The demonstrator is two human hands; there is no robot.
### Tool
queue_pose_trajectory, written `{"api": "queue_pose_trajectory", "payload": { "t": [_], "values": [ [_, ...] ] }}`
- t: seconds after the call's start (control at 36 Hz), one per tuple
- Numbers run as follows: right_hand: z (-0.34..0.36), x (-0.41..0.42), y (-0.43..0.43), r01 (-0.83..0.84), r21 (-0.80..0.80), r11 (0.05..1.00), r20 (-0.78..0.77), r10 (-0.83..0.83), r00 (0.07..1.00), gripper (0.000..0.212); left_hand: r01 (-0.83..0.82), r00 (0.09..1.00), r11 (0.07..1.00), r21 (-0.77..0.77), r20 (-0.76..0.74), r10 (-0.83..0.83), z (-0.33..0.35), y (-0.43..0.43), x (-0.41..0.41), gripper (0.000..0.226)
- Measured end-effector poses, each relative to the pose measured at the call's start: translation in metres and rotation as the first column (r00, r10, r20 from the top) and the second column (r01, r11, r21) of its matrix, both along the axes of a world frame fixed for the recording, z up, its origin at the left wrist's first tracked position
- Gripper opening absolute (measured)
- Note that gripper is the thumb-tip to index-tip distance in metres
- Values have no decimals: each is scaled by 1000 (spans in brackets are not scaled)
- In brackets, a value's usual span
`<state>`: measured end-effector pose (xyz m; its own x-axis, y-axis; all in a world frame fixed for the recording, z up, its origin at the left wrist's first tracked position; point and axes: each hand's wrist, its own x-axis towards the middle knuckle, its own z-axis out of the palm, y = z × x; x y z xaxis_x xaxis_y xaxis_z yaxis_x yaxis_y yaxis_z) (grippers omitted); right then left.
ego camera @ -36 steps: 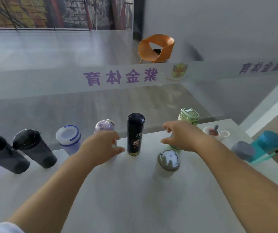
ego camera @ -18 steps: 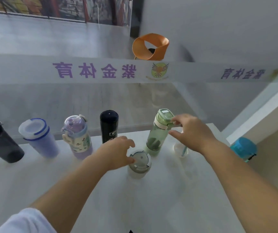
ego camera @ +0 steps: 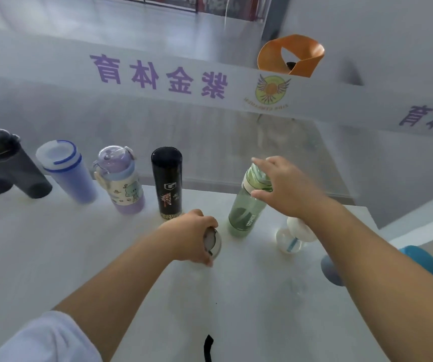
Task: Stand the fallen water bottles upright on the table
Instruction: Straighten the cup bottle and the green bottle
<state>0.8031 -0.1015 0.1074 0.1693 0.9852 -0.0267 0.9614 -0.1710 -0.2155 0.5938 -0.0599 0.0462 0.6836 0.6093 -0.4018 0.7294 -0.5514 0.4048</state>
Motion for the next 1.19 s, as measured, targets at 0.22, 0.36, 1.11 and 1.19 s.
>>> {"api": "queue_pose_trajectory", "payload": {
  "t": [0.22, 0.36, 1.11, 1.19],
  "values": [
    [-3, 10, 9, 9, -28, 1000, -70, -11, 997, 69, -101, 994, 993, 60, 45, 99, -4, -3, 9, 64],
    [-4, 15, 13, 5, -44, 999, -160, -12, 987, 63, -168, 984, 982, 92, 75, 161, -4, 7, 20, 60],
    [-1, 54, 16, 59, -44, 997, -181, -66, 981, 64, -277, 940, 957, 85, 233, 251, -6, 54, 76, 64],
    [0, 54, 17, 61, -43, 997, -184, -68, 981, 63, -275, 939, 958, 82, 238, 249, -7, 55, 75, 65]
  ]
}}
